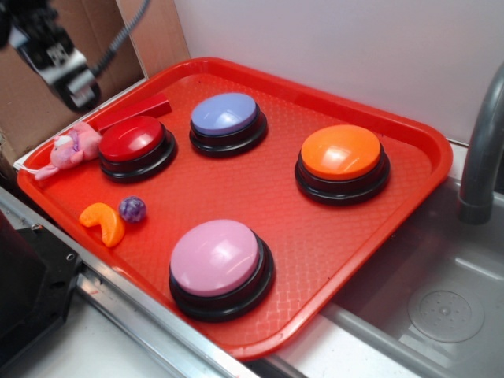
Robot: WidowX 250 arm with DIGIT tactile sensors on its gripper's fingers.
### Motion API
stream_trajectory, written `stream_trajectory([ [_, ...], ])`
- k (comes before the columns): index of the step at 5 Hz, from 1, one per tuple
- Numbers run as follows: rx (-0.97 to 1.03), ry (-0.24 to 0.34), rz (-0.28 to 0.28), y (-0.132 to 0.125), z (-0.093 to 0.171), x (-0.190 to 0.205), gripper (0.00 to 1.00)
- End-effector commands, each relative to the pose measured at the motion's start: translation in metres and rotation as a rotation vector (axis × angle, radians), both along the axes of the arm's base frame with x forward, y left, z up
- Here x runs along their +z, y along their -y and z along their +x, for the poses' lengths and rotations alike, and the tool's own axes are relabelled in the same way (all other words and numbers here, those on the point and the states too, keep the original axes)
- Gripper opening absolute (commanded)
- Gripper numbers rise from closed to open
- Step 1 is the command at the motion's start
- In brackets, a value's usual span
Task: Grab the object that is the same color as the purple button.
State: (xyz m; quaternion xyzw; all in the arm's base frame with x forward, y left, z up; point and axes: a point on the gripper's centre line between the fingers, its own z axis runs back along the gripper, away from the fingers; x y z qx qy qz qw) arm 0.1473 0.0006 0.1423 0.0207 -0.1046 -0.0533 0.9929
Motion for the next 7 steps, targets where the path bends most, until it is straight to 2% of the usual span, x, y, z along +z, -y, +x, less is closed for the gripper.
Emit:
stream_trajectory([
  [1, 0.011, -0.011, -0.017, -0.01, 0.018, -0.05, 1.0],
  [2, 0.016, -0.031, -0.027, -0.009, 0.022, -0.071, 1.0],
  [4, 0.03, -0.068, -0.006, -0.001, 0.023, -0.106, 1.0],
  [7, 0.096, -0.12, 0.016, -0.001, 0.017, -0.139, 1.0],
])
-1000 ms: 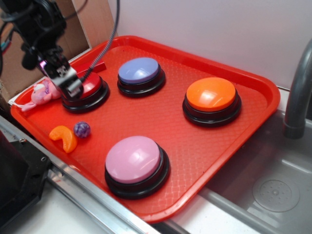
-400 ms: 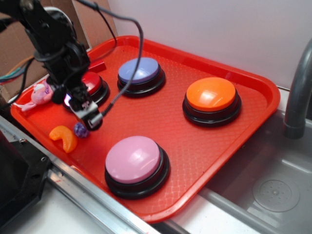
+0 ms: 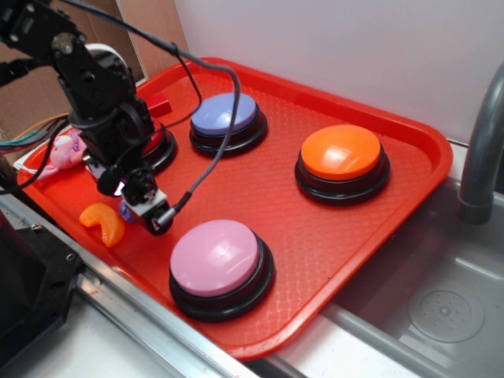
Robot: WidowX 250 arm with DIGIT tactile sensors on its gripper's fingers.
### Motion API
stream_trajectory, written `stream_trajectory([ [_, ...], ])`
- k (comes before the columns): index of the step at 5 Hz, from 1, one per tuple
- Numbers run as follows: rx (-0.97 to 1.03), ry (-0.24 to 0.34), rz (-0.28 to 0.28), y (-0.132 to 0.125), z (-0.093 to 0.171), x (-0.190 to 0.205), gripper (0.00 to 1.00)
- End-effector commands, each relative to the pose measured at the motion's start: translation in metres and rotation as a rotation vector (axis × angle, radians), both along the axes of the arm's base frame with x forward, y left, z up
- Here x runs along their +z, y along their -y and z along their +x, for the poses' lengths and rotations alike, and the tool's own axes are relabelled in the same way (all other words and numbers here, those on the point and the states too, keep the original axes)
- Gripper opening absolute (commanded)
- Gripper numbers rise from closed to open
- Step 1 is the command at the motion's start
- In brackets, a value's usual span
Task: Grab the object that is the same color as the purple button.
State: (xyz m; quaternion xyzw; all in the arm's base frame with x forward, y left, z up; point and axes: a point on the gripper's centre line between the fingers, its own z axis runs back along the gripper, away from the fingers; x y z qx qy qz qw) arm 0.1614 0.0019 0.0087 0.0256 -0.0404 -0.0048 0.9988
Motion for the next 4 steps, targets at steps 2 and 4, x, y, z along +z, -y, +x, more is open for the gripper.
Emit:
stream_trajectory([
  [2, -0.017, 0.021, -0.033, -0.001, 0.0, -0.005, 0.0],
  [4, 0.008, 0.033, -0.032, -0.004, 0.005, 0.026, 0.0],
])
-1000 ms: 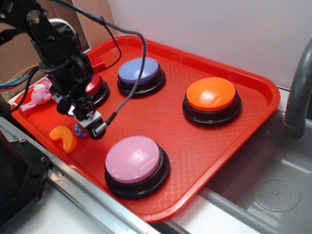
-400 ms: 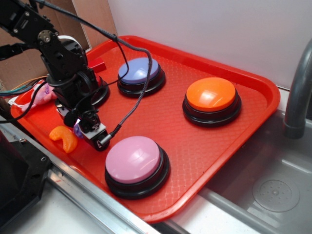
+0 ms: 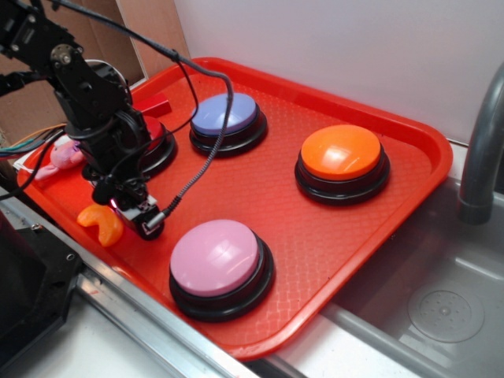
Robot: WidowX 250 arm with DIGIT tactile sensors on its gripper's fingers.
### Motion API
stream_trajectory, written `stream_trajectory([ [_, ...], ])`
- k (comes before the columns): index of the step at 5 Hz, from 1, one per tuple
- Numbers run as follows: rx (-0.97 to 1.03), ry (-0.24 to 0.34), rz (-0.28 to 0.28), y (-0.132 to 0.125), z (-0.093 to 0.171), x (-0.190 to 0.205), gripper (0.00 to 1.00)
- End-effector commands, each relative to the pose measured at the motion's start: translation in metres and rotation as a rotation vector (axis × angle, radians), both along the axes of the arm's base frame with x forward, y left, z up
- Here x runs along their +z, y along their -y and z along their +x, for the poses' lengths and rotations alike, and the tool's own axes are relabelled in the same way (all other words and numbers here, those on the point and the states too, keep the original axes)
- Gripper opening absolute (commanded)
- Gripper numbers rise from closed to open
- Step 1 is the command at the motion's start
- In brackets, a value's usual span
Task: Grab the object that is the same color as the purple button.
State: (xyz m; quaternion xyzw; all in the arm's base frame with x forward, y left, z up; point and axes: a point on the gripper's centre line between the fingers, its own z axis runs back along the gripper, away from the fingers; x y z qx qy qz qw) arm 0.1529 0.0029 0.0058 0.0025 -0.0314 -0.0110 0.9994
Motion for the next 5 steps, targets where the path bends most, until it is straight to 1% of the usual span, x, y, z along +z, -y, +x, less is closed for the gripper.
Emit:
stream_trajectory([
  [1, 0.072, 0.058, 0.018, -0.003, 0.026, 0.078, 0.0],
  [2, 0.102, 0.067, 0.007, 0.001, 0.038, 0.125, 0.0],
  [3, 0.075, 0.076, -0.022, 0.006, 0.04, 0.154, 0.0],
  [4, 0.073, 0.097, -0.039, 0.006, 0.044, 0.175, 0.0],
  [5, 0.077, 0.09, -0.043, 0.0, 0.045, 0.179, 0.0],
])
